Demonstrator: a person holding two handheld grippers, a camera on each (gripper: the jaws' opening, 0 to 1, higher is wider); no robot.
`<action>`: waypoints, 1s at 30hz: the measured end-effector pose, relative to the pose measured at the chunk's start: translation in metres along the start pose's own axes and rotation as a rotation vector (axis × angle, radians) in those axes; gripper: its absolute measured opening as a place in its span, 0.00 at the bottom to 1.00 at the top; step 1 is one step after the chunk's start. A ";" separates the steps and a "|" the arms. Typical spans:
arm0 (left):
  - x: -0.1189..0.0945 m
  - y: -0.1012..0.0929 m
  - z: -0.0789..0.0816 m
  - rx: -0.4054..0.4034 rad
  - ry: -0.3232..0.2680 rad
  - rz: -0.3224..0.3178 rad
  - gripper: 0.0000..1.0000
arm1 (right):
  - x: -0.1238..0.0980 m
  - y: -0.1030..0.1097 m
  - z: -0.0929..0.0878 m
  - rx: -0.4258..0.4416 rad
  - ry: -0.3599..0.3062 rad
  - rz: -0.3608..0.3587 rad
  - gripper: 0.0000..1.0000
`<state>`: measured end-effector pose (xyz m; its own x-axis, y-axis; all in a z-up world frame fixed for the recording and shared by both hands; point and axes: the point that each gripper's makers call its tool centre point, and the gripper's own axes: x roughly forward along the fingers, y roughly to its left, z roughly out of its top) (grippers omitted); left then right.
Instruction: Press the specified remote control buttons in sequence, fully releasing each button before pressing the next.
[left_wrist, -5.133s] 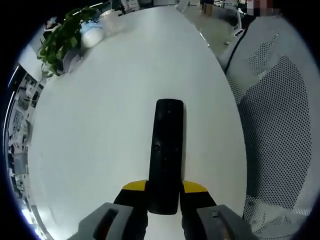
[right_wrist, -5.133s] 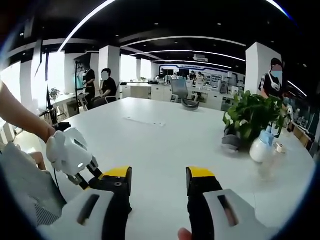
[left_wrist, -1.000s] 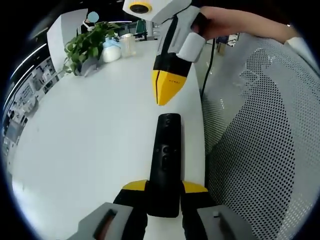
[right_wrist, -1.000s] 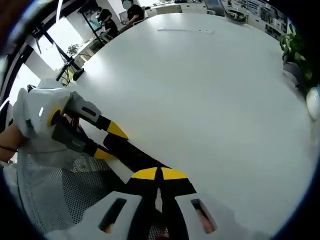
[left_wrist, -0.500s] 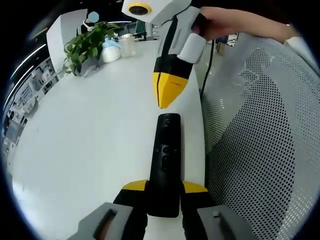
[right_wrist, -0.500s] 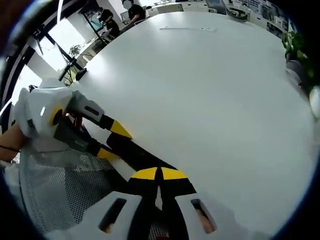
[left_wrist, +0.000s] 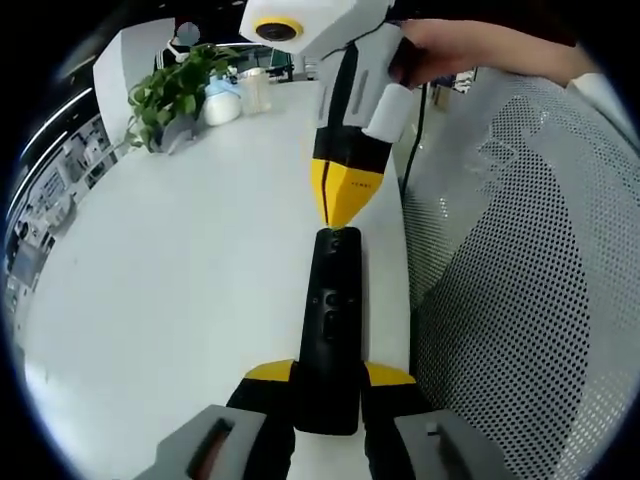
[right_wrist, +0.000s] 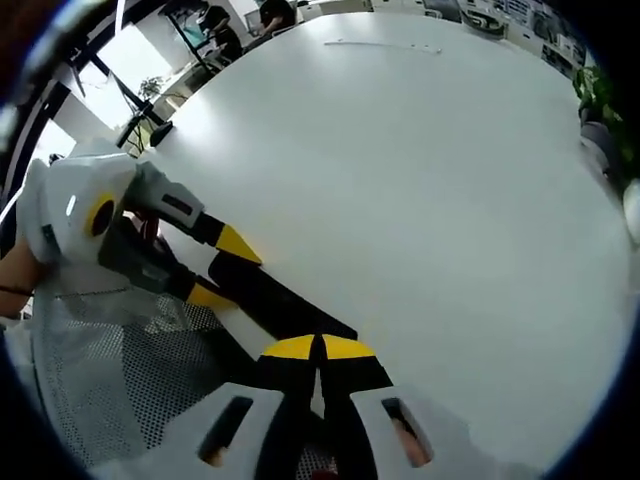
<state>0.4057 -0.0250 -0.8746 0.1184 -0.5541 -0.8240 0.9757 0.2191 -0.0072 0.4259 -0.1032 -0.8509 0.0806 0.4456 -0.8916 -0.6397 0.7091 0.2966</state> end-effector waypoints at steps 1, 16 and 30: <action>0.000 0.000 0.000 0.001 0.000 0.000 0.24 | -0.001 -0.001 0.000 0.005 -0.003 0.000 0.00; 0.000 0.000 0.000 0.014 0.004 -0.008 0.24 | 0.002 -0.002 -0.003 0.016 0.012 -0.001 0.00; 0.001 0.000 0.001 0.025 0.011 -0.013 0.24 | 0.008 -0.004 -0.010 0.000 0.052 -0.011 0.00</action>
<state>0.4059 -0.0258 -0.8747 0.1041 -0.5479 -0.8301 0.9814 0.1917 -0.0034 0.4220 -0.1079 -0.8630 0.0476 0.4088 -0.9114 -0.6389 0.7138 0.2868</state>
